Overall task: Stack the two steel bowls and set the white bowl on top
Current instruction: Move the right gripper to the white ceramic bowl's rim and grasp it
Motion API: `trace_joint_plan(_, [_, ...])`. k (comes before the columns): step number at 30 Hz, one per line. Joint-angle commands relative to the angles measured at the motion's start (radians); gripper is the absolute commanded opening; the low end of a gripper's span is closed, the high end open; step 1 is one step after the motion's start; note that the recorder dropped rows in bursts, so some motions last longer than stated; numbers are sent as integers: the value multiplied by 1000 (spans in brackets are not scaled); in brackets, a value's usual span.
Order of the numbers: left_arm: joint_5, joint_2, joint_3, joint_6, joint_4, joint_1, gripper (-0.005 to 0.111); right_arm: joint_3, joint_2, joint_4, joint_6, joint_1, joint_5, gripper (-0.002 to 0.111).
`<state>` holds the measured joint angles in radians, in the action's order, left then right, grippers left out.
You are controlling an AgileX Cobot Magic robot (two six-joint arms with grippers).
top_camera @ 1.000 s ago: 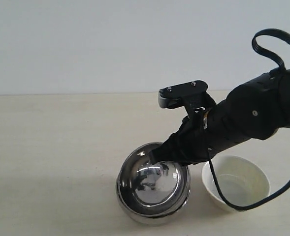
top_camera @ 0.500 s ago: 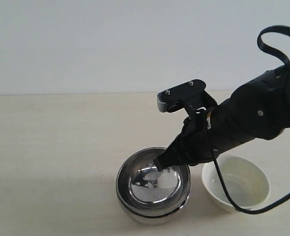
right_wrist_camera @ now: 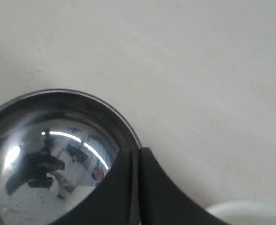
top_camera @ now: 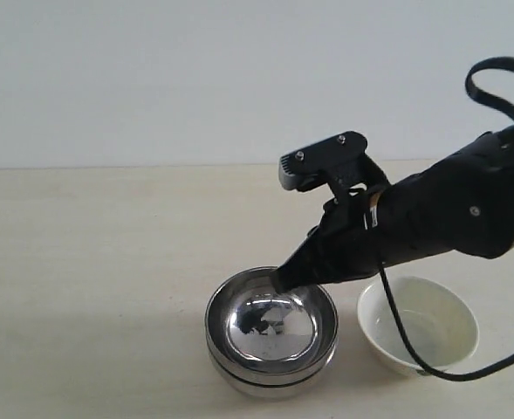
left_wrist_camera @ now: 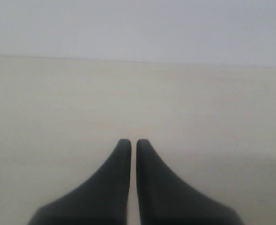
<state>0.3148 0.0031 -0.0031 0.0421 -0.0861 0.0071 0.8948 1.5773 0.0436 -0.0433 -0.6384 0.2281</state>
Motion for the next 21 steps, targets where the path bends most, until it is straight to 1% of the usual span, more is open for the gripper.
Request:
trace_joint_plan(1, [-8, -3, 3, -5, 0, -5, 4, -5, -98, 7, 0, 2, 34, 0])
trace_joint_plan(4, [-8, -3, 3, -5, 0, -5, 4, -5, -151, 21, -11, 2, 122, 0])
trace_joint_plan(6, [-8, -3, 3, -5, 0, -5, 4, -1, -170, 61, -65, 23, 186, 6])
trace_joint_plan(7, [-8, -3, 3, -5, 0, -5, 4, 3, -172, 82, -94, 39, 212, 13])
trace_joint_plan(9, [-8, -3, 3, -5, 0, -5, 4, 3, -174, 133, -155, 84, 257, 29])
trace_joint_plan(12, [-8, -3, 3, -5, 0, -5, 4, 1, -160, 191, -248, 182, 311, 67])
trace_joint_plan(13, [-8, -3, 3, -5, 0, -5, 4, 1, -153, 207, -283, 215, 337, 75])
trace_joint_plan(14, [-8, -3, 3, -5, 0, -5, 4, 1, -140, 220, -309, 246, 360, 79])
trace_joint_plan(15, [-8, -3, 3, -5, 0, -5, 4, 1, -111, 228, -335, 287, 389, 78])
trace_joint_plan(16, [-8, -3, 3, -5, 0, -5, 4, 1, -88, 228, -335, 301, 399, 76])
trace_joint_plan(17, [-8, -3, 3, -5, 0, -5, 4, 1, -52, 228, -335, 307, 401, 74])
trace_joint_plan(21, [-8, -3, 3, -5, 0, -5, 4, 1, 58, 228, -335, 307, 399, 74])
